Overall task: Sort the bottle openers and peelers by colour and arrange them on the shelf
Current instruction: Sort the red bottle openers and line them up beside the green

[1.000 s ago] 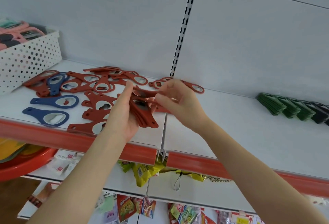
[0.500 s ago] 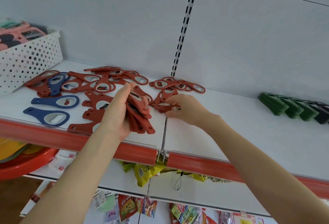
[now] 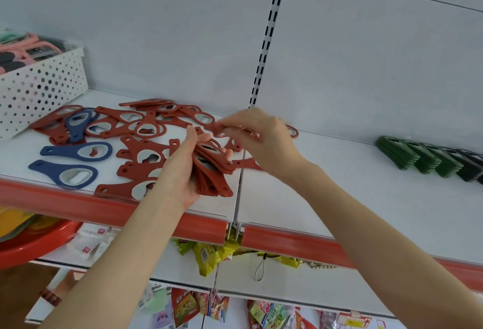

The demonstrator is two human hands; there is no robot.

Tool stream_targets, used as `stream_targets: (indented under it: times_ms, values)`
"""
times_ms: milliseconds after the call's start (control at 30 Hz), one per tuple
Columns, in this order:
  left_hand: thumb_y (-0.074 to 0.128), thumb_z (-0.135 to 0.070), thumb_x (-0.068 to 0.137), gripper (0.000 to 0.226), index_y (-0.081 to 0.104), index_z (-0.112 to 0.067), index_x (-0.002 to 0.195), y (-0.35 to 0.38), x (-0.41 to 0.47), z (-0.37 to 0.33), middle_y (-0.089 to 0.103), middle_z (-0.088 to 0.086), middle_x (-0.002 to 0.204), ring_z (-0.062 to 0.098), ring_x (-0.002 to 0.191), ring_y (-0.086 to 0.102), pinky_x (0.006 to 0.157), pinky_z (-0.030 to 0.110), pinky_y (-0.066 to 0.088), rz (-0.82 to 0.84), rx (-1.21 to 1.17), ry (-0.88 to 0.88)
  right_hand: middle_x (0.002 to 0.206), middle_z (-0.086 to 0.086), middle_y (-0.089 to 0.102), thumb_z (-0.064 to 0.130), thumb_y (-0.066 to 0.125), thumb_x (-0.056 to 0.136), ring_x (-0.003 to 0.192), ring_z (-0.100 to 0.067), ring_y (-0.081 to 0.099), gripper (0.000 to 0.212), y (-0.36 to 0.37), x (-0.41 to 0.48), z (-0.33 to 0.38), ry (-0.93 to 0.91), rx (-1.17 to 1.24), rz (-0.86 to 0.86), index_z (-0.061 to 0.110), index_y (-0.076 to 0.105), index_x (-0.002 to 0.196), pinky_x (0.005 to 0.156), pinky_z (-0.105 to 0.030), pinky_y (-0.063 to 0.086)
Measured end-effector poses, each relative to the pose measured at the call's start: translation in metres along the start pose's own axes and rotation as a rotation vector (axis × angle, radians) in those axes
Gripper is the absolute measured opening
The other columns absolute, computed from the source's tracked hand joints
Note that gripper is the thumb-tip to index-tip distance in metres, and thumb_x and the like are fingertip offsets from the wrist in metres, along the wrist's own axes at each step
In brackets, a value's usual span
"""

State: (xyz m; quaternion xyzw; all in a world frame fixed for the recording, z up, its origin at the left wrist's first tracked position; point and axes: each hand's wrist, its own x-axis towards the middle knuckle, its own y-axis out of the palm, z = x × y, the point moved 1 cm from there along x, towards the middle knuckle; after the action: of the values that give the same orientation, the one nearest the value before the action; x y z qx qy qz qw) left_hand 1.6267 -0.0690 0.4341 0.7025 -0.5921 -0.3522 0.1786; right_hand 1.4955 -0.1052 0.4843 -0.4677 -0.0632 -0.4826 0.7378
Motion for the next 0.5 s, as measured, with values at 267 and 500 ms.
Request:
stream_targets:
  times_ms: [267, 500]
  values:
    - [0.06, -0.015, 0.086, 0.015, 0.055, -0.012, 0.1, 0.01, -0.006, 0.0, 0.06, 0.009, 0.066, 0.019, 0.046, 0.061, 0.042, 0.026, 0.048, -0.041, 0.061, 0.099, 0.09, 0.001, 0.066, -0.001, 0.053, 0.089, 0.078, -0.005, 0.062, 0.02, 0.01, -0.024, 0.0, 0.269, 0.206, 0.056, 0.006, 0.068, 0.1, 0.08, -0.028, 0.053]
    - [0.07, -0.013, 0.079, 0.023, 0.054, -0.024, 0.09, 0.016, -0.003, 0.003, 0.059, 0.001, 0.09, 0.021, 0.078, 0.061, 0.068, 0.042, 0.056, -0.208, 0.073, 0.298, 0.086, 0.014, 0.063, 0.034, 0.056, 0.09, 0.079, -0.007, 0.063, 0.008, 0.014, -0.041, 0.026, 0.521, 0.386, 0.137, 0.041, 0.053, 0.087, 0.073, -0.027, 0.054]
